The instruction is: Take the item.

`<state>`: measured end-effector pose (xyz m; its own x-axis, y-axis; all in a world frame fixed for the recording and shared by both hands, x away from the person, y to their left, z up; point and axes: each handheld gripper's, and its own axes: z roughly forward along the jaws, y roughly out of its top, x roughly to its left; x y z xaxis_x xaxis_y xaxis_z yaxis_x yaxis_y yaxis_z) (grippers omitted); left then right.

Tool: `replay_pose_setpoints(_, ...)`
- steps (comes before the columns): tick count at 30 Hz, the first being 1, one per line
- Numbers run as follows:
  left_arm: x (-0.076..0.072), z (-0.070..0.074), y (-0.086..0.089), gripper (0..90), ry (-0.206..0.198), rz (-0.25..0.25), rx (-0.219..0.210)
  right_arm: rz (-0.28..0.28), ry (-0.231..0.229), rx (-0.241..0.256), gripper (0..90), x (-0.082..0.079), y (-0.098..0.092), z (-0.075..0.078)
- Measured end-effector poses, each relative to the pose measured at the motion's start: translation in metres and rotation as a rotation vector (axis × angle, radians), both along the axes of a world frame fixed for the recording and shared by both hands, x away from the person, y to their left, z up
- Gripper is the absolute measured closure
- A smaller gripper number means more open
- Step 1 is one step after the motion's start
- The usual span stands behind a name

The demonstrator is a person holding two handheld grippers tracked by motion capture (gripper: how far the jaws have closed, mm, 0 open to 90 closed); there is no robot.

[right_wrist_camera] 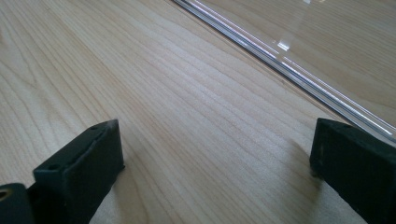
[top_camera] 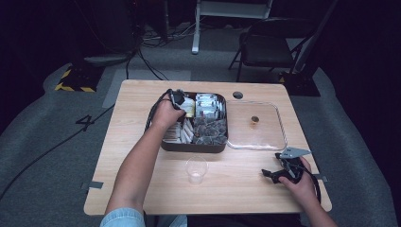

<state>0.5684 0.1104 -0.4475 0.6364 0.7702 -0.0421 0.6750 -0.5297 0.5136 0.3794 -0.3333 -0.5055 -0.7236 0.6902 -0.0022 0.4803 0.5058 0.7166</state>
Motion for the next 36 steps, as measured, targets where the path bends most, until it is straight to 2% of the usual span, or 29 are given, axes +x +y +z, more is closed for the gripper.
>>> replay_pose_setpoints(2,0.000,0.001,0.000,84.1,-0.004,0.001,-0.002,0.000,0.000,0.000,2.7,0.000,0.000,0.000)
replay_pose_setpoints(3,-0.001,0.003,0.001,84.5,-0.022,0.003,-0.010,0.000,0.000,0.000,2.7,0.000,0.000,0.000)
replay_pose_setpoints(7,-0.003,0.008,0.003,87.2,-0.043,0.007,-0.032,0.000,0.000,0.000,2.7,0.000,0.000,0.000)
replay_pose_setpoints(13,-0.009,0.021,0.008,87.2,-0.080,0.007,-0.061,0.000,0.000,0.000,2.7,0.000,0.000,0.000)
replay_pose_setpoints(14,-0.012,0.026,0.009,87.2,-0.092,0.005,-0.078,0.000,0.000,0.000,2.7,0.000,0.000,0.000)
replay_pose_setpoints(21,-0.022,0.043,0.009,87.1,-0.135,-0.012,-0.098,0.000,0.000,0.000,2.7,0.000,0.000,0.000)
replay_pose_setpoints(22,-0.027,0.049,0.009,87.1,-0.150,-0.021,-0.109,0.000,0.000,0.000,2.7,0.000,0.000,0.000)
replay_pose_setpoints(25,-0.032,0.056,0.009,87.1,-0.163,-0.033,-0.115,0.000,0.000,0.000,2.7,0.000,0.000,0.000)
replay_pose_setpoints(26,-0.038,0.063,0.009,87.1,-0.180,-0.049,-0.117,0.000,0.000,0.000,2.7,0.000,0.000,0.000)
replay_pose_setpoints(27,-0.038,0.063,0.009,87.1,-0.180,-0.049,-0.117,0.000,0.000,0.000,2.7,0.000,0.000,0.000)
replay_pose_setpoints(31,-0.056,0.078,0.009,87.1,-0.212,-0.084,-0.135,0.000,0.000,0.000,2.7,0.000,0.000,0.000)
replay_pose_setpoints(34,-0.064,0.084,0.010,87.1,-0.224,-0.088,-0.154,0.000,0.000,0.000,2.7,0.000,0.000,0.000)
replay_pose_setpoints(35,-0.073,0.089,0.011,87.1,-0.235,-0.099,-0.168,0.000,0.000,0.000,2.7,0.000,0.000,0.000)
replay_pose_setpoints(36,-0.073,0.089,0.011,87.1,-0.235,-0.099,-0.168,0.000,0.000,0.000,2.7,0.000,0.000,0.000)
